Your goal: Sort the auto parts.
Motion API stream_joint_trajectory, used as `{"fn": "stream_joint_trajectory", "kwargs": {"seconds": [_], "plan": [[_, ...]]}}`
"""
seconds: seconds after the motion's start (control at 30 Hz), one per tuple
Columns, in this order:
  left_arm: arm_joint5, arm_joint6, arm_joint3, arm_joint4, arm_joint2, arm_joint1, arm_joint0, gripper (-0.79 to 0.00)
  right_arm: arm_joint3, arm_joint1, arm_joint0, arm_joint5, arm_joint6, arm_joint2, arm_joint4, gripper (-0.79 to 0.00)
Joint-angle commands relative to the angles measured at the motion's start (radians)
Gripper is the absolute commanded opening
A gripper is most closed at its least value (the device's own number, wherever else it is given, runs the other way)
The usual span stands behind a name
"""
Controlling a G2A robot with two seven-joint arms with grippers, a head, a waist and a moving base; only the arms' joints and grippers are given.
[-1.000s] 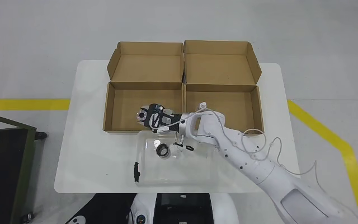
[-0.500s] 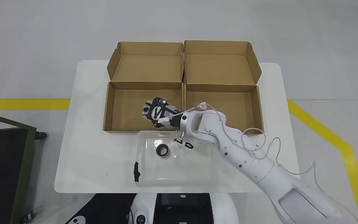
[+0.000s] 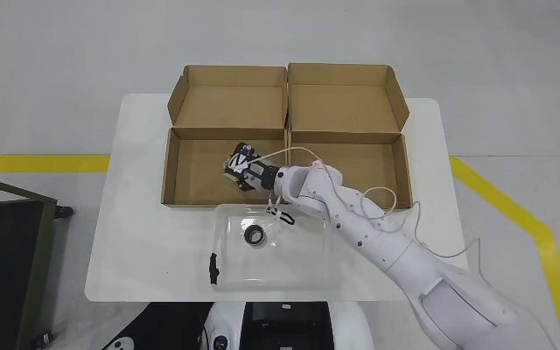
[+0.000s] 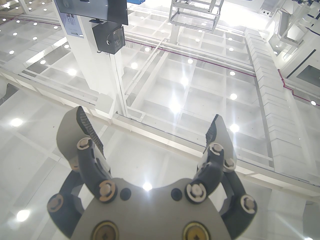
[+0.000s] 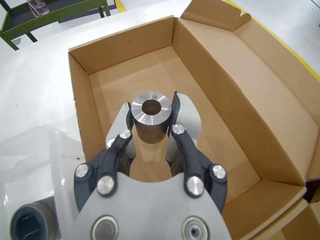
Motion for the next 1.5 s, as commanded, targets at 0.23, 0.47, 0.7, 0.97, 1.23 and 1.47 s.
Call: {"fn": "stream_joint_trajectory", "kwargs": {"seconds": [0.23,0.47,0.7,0.97,1.23,1.47], "plan": [[0.0,0.0,0.0,0.0,0.0,0.0,0.0,0.0,0.089,-0.042,0.019,0.01,0.011,-0.019,-0.01,-0.763],[0.0,0.0,0.0,0.0,0.0,0.0,0.0,0.0,0.131,-0.063,0.026,-0.009,0.015,-0.019,-0.019,-0.274],[0.0,0.0,0.0,0.0,0.0,0.0,0.0,0.0,0.153,-0.074,0.016,-0.021,0.008,-0.008,-0.032,-0.126],[0.0,0.0,0.0,0.0,0.0,0.0,0.0,0.0,0.055,-0.061,-0.01,-0.041,-0.013,0.039,-0.071,-0.065],[0.0,0.0,0.0,0.0,0.0,0.0,0.0,0.0,-0.187,-0.015,-0.094,-0.087,0.059,0.121,-0.13,0.0],[0.0,0.0,0.0,0.0,0.0,0.0,0.0,0.0,-0.434,0.033,-0.22,-0.184,0.161,0.189,-0.195,0.0]]}}
